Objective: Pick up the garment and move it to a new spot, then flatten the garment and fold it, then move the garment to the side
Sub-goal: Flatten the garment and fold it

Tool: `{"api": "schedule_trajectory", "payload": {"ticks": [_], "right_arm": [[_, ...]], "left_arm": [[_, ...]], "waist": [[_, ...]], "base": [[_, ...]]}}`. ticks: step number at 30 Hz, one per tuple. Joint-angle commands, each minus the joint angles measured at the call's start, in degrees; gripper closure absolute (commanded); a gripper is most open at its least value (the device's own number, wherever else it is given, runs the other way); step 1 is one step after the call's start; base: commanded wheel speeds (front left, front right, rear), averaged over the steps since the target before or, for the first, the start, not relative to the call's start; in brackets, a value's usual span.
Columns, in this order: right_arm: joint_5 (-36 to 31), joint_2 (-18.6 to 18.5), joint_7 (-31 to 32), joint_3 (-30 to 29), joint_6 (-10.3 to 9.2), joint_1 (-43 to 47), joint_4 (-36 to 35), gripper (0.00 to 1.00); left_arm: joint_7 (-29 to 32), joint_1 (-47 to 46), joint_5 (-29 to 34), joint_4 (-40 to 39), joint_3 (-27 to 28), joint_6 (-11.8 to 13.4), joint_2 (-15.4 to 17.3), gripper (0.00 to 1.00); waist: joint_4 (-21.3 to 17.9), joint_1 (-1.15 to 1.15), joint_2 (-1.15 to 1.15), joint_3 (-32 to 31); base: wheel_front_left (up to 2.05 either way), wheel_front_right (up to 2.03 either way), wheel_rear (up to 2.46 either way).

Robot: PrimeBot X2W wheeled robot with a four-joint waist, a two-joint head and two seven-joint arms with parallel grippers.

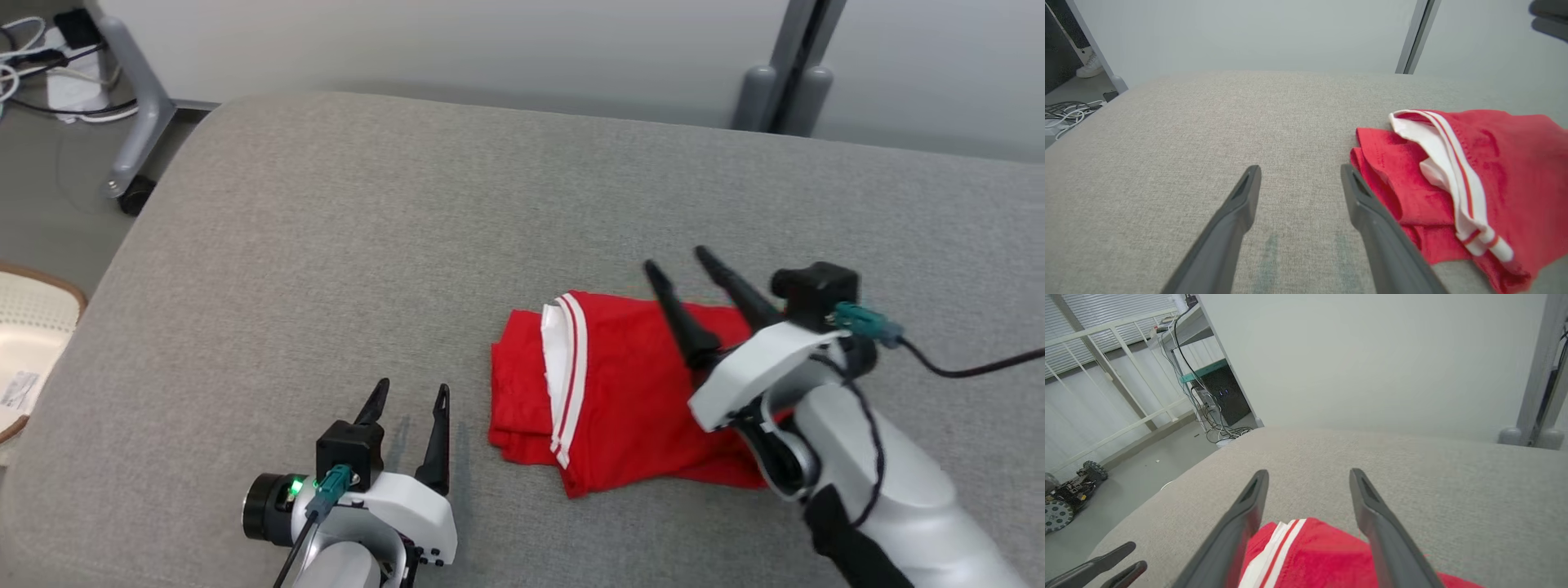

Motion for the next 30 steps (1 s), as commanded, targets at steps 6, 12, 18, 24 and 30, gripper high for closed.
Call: {"api": "schedule_trajectory", "payload": {"ticks": [6, 12, 18, 24, 30], "right_arm": [[-11.8, -2.0, -0.3, -13.8, 0.0, 6.6, -3.7, 0.0], [-19.7, -0.9, -0.3, -23.8, 0.0, 13.1, -7.3, 0.0], [-23.0, 1.1, -0.3, -30.2, 0.0, 18.8, -9.8, 0.0], [-25.2, 2.3, -0.3, -31.9, 0.0, 22.9, -10.8, 0.0], [-25.7, 2.9, -0.3, -32.1, 0.0, 25.6, -10.7, 0.0]], "left_arm": [[-0.2, -0.8, 1.7, -0.5, 2.8, 0.3, 0.2, 0.0], [-0.2, 0.3, 3.9, -0.9, 5.5, 0.0, 0.2, 0.0], [-0.2, 2.0, 6.2, -1.0, 8.5, -0.4, 0.2, 0.0], [-0.2, 4.7, 7.3, -2.1, 11.9, -0.7, 0.2, 0.0], [-0.2, 8.7, 8.9, -3.6, 15.0, -1.8, 0.2, 0.0]], "waist": [[-5.5, 0.0, 0.0, 0.0], [-8.9, 0.0, 0.0, -0.3], [-11.6, 0.0, 0.0, -1.3], [-13.7, 0.0, 0.0, -3.1], [-15.1, 0.0, 0.0, -5.3]], "base": [[0.0, 0.0, 0.0], [0.0, 0.0, 0.0], [0.0, 0.0, 0.0], [0.0, 0.0, 0.0], [0.0, 0.0, 0.0]]}}
